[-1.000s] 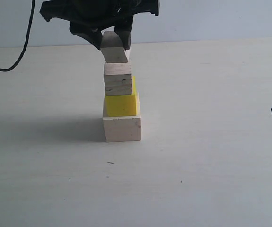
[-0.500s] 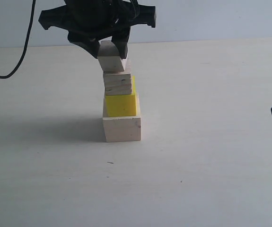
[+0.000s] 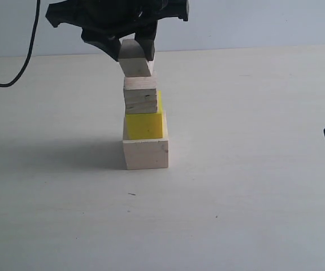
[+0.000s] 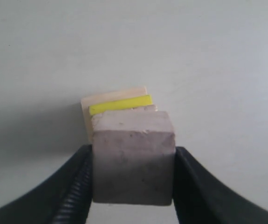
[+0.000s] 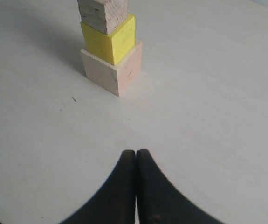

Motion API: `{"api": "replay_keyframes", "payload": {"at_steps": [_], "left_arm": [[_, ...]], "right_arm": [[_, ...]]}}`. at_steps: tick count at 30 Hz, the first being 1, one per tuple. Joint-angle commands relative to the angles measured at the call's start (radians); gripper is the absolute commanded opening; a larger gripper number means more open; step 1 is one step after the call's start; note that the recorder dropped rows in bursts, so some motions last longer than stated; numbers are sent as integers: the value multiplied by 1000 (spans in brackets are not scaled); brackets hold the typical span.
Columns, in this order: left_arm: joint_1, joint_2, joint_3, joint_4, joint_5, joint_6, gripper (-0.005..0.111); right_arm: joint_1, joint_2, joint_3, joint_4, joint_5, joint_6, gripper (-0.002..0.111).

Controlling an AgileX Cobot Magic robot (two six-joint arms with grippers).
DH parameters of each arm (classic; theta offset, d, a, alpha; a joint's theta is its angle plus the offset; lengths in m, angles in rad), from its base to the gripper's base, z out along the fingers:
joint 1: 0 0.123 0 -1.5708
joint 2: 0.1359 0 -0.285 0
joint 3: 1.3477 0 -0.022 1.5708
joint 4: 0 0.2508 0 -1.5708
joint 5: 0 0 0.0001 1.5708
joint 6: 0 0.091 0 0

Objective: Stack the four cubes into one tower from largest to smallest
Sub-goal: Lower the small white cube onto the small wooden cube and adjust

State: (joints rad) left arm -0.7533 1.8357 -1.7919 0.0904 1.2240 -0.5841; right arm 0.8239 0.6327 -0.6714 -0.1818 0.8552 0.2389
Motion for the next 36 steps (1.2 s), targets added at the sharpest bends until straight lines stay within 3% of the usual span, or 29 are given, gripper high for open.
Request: {"api": "replay_keyframes", "payload": {"at_steps": [1, 36], "left_arm": [[-4, -14, -11, -27, -3, -17, 0], [-13, -8, 4, 1, -3, -22, 0]], "right_arm": [[2, -4, 6, 2, -14, -2, 0], [2, -4, 6, 2, -14, -2, 0]]}}
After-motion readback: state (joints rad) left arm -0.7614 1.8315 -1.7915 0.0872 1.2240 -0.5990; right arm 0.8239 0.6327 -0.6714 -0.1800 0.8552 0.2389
